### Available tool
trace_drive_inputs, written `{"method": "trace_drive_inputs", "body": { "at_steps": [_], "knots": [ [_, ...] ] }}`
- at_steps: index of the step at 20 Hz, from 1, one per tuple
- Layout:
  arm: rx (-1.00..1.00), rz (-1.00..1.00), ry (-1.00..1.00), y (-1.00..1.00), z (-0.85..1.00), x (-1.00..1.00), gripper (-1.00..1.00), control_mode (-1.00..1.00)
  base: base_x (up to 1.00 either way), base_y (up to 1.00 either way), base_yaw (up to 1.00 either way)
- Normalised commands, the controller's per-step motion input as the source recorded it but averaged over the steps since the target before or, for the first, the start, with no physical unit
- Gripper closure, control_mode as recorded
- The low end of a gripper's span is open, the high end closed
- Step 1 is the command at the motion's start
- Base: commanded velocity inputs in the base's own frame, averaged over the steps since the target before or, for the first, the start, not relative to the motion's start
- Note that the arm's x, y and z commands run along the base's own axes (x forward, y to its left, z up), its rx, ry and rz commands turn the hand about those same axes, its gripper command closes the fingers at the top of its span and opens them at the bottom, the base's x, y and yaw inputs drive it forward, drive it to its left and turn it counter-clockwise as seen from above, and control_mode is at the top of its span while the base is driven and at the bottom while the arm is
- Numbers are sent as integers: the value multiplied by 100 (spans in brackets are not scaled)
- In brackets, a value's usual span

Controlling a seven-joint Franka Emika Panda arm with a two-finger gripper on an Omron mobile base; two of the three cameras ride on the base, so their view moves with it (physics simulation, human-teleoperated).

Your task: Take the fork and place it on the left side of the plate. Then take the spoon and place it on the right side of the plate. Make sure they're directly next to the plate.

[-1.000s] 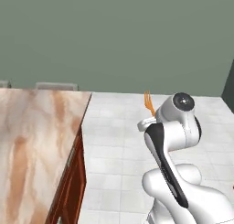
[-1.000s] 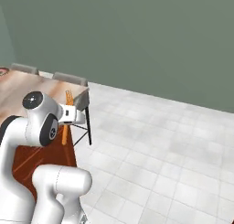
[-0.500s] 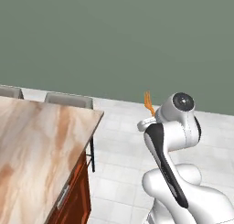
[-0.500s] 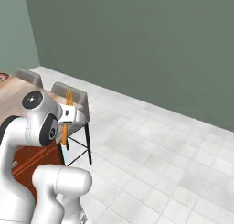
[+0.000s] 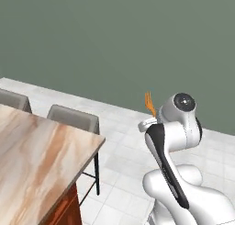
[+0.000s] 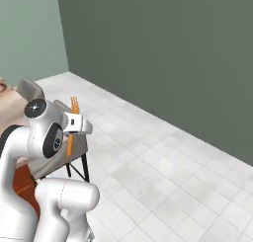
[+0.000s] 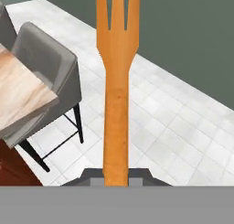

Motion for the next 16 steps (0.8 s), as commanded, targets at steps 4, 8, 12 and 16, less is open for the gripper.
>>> {"method": "trace_drive_inputs", "body": {
  "at_steps": [4,8,12,16],
  "knots": [
    [0,0,0,0,0,0,100,100,85,-54,37],
    [0,0,0,0,0,0,100,100,78,-52,39],
    [0,0,0,0,0,0,100,100,74,-40,44],
    [0,0,0,0,0,0,100,100,68,-31,47]
  ]
}}
